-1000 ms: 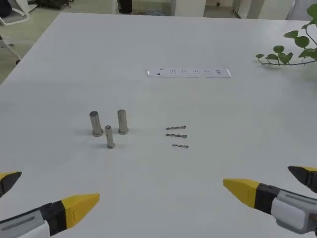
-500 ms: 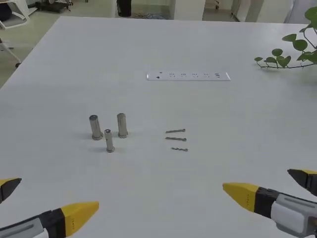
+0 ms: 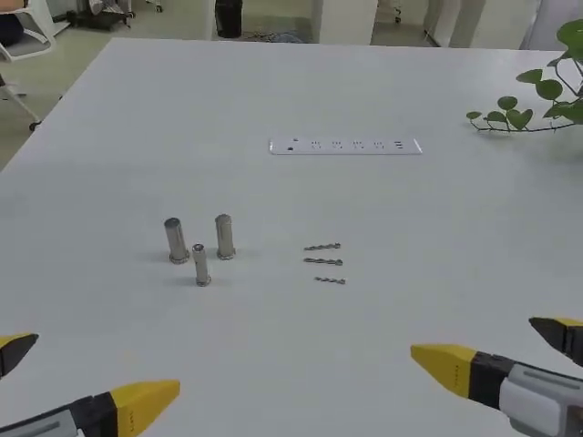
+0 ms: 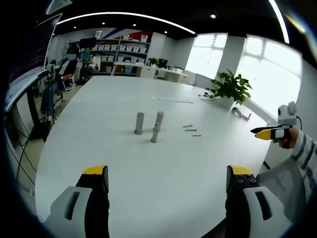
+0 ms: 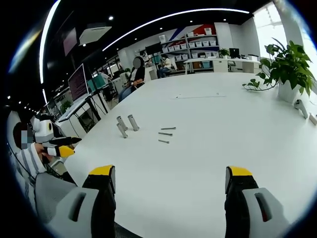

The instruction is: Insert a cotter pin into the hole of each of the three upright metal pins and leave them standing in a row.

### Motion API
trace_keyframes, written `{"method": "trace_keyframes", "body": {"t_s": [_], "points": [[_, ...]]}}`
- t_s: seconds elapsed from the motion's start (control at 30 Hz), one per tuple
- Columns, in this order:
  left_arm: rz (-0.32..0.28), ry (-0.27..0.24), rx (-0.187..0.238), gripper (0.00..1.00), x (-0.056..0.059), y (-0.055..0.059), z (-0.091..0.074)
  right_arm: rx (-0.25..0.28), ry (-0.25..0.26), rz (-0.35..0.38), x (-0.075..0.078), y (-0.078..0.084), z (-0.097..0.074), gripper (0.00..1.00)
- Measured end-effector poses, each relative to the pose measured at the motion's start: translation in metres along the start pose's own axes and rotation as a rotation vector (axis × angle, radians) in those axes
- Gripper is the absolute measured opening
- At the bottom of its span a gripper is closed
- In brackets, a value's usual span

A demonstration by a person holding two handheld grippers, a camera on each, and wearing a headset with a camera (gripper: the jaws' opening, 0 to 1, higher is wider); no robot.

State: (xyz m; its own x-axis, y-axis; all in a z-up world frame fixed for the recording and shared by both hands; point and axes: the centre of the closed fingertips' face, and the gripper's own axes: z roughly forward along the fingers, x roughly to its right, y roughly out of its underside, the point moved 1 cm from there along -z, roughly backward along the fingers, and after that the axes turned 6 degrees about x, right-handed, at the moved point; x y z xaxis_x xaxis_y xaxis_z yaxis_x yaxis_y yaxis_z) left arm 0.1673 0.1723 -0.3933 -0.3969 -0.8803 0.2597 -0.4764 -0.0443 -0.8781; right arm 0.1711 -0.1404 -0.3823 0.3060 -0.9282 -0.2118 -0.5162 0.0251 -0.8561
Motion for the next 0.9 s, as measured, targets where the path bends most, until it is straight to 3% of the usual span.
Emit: {"method": "trace_keyframes", "body": {"t_s": [0.33,0.47,0.9], "points": [[0.013,0.008,-0.004,0.98,0.0003,-0.0010,-0.0011,0.000,0.001,0.000,0.0006,-0.0004,-0.0013,0.91],[0.045,0.009,-0.028,0.98,0.0004,0.0020,-0.0009,-0.002,0.002,0.002,0.0002,0.0006,-0.0015,0.91],[0.017,0.016,-0.009,0.98,0.0009,-0.0008,-0.0005,-0.006,0.011,0.006,0.0021,0.0024,-0.0046,0.91]]}}
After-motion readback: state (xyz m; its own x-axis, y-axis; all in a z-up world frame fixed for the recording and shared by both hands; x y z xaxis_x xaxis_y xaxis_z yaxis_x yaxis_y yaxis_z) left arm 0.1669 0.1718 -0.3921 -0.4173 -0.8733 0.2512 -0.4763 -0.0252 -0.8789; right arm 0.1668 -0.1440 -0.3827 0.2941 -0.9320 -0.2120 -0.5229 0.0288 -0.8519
